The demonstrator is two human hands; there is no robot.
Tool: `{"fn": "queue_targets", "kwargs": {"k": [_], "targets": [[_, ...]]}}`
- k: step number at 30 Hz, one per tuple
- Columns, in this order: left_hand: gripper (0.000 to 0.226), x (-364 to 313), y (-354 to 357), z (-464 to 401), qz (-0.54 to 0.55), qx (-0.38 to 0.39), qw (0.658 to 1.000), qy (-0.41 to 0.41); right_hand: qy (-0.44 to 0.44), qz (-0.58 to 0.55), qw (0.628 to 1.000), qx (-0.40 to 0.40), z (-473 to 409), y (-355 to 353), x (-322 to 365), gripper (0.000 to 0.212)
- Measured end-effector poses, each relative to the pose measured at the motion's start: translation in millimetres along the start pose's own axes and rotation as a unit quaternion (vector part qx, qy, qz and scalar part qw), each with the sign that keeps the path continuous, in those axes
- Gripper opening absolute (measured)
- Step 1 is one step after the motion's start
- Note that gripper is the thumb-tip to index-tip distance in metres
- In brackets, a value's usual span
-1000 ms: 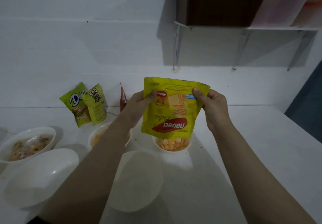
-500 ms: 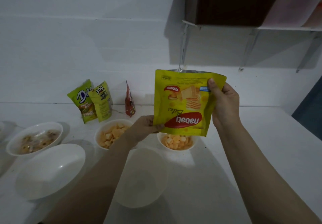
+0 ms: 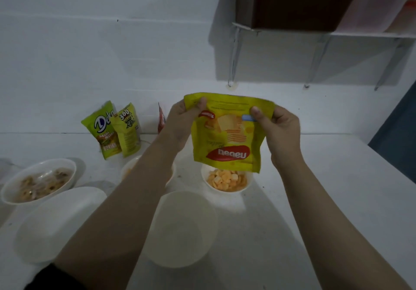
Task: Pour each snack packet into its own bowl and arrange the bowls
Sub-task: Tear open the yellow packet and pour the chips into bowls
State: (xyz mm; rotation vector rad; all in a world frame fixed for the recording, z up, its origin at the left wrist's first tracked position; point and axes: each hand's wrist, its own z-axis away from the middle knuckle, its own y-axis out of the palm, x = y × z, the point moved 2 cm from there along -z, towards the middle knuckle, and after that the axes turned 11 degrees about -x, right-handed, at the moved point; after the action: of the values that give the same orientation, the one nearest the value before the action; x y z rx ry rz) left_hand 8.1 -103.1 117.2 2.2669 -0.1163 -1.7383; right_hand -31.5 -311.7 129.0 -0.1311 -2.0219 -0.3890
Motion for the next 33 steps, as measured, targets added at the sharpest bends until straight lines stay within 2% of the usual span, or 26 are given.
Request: {"fn": "queue_targets", "kwargs": {"k": [2, 3, 5, 7, 8, 10, 12, 14, 17, 19, 22, 25, 30, 33], "targets": [[0.023, 2.8, -9.2, 0.3, 0.025, -0.01, 1.0, -0.01, 0.029, 0.048, 0.996, 0.063, 5.3, 6.8, -5.5, 0.005], [0.024, 3.0, -14.2, 0.4, 0.047, -0.012, 0.999, -0.016, 0.062, 0.095, 0.989, 0.099, 8.6, 10.7, -12.6, 0.012], [0.026, 1.7, -24.4, 0.3, 0.095, -0.033, 0.994, -0.031, 0.115, 0.227, 0.955, 0.154, 17.0, 17.7, -28.3, 0.018], [0.026, 1.3, -36.9, -2.0, 0.129, -0.056, 0.989, -0.05, 0.111, 0.326, 0.926, 0.155, 26.3, 25.4, -40.9, 0.015], [0.027, 2.1, -43.4, -3.7, 0.144, -0.069, 0.985, -0.06, 0.109, 0.338, 0.924, 0.143, 30.2, 27.8, -46.2, 0.015], [0.035, 5.6, -60.2, -9.1, 0.17, -0.092, 0.977, -0.085, 0.108, 0.331, 0.929, 0.122, 38.7, 32.8, -56.4, 0.014], [0.053, 8.6, -82.0, -13.3, 0.198, -0.113, 0.968, -0.106, 0.118, 0.307, 0.938, 0.107, 47.5, 38.0, -63.9, 0.009], [0.07, 13.4, -102.6, -18.2, 0.203, -0.11, 0.964, -0.135, 0.167, 0.229, 0.957, 0.054, 55.6, 43.2, -66.8, 0.007], [0.062, 24.2, -125.4, -21.1, 0.194, -0.117, 0.959, -0.167, 0.227, 0.064, 0.971, -0.035, 70.5, 56.0, -58.9, 0.004], [0.063, 24.9, -130.0, -12.5, 0.185, -0.121, 0.959, -0.179, 0.207, 0.009, 0.975, -0.086, 81.6, 61.6, -51.6, 0.008], [0.047, 21.8, -119.3, 15.2, 0.157, -0.091, 0.973, -0.142, 0.155, -0.001, 0.973, -0.169, 104.2, 56.2, -38.6, 0.011], [0.028, 28.4, -92.9, 54.1, 0.106, 0.006, 0.984, -0.141, 0.108, 0.022, 0.963, -0.247, 131.8, 31.4, -22.4, 0.013], [0.026, 43.9, -43.5, 107.2, 0.012, 0.125, 0.976, -0.179, 0.069, 0.049, 0.928, -0.363, 187.5, -26.7, 8.0, 0.008], [0.022, 52.0, -5.2, 135.5, 0.0, 0.158, 0.966, -0.205, 0.079, 0.026, 0.893, -0.442, 221.6, -67.6, 19.4, 0.011]]}}
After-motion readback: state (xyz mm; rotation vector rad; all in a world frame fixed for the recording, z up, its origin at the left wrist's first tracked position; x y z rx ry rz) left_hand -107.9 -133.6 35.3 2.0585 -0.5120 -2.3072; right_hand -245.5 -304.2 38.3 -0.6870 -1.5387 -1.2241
